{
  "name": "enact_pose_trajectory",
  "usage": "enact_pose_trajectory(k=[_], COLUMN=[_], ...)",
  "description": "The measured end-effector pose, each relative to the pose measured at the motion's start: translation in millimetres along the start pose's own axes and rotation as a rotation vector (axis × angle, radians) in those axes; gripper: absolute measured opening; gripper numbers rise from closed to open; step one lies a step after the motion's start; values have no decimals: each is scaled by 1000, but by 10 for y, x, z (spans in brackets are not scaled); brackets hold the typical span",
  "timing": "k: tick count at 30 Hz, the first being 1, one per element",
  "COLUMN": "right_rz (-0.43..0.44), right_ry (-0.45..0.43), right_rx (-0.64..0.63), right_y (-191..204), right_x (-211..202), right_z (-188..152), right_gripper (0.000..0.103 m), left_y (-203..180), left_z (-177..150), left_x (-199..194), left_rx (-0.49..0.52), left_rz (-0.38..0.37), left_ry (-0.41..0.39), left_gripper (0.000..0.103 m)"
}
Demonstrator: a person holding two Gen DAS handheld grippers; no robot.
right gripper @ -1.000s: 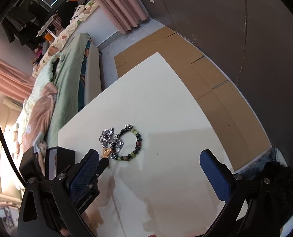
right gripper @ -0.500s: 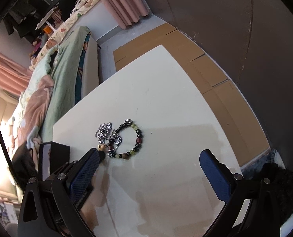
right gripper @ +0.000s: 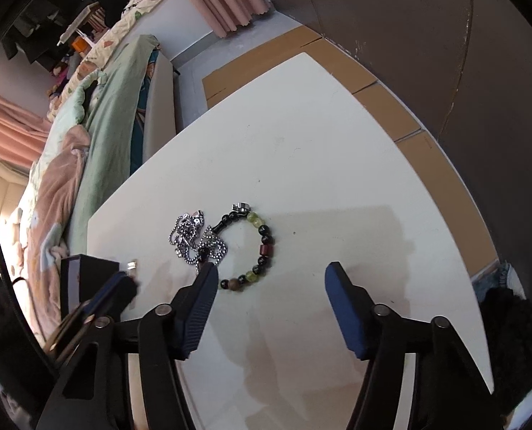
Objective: Organize jewelry
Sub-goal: 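Lift the butterfly necklace with the left tool while the right tool grasps the green bead bracelet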
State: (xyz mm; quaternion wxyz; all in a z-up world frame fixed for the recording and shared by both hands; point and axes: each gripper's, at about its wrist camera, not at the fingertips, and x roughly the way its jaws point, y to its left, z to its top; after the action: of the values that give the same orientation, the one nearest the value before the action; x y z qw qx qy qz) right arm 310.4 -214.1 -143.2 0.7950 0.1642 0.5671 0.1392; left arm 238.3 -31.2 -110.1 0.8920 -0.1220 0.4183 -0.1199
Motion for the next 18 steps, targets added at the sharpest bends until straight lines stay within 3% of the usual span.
enact_pose_trajectory(k=[3, 9, 14, 15, 18], right_rz=[-30, -135, -286, -288, -232], right_ry=[2, -24, -54, -48, -29], right_rx=[-7, -72, -169, -179, -140], right_y=[58, 239, 411, 426, 374], right_x=[85, 205, 244, 244, 178], right_z=[19, 80, 31, 22, 23], right_gripper=[46, 43, 23, 10, 10], left_y=[42, 150, 241, 272, 368], left_z=[30, 103, 136, 142, 145], left_x=[-140, -373, -522, -555, -665], left_rx=[-6, -29, -35, -38, -47], left_rz=[-4, -20, -20, -19, -14], left_ry=[-26, -71, -102, -109, -130], left_gripper=[12, 12, 12, 12, 12])
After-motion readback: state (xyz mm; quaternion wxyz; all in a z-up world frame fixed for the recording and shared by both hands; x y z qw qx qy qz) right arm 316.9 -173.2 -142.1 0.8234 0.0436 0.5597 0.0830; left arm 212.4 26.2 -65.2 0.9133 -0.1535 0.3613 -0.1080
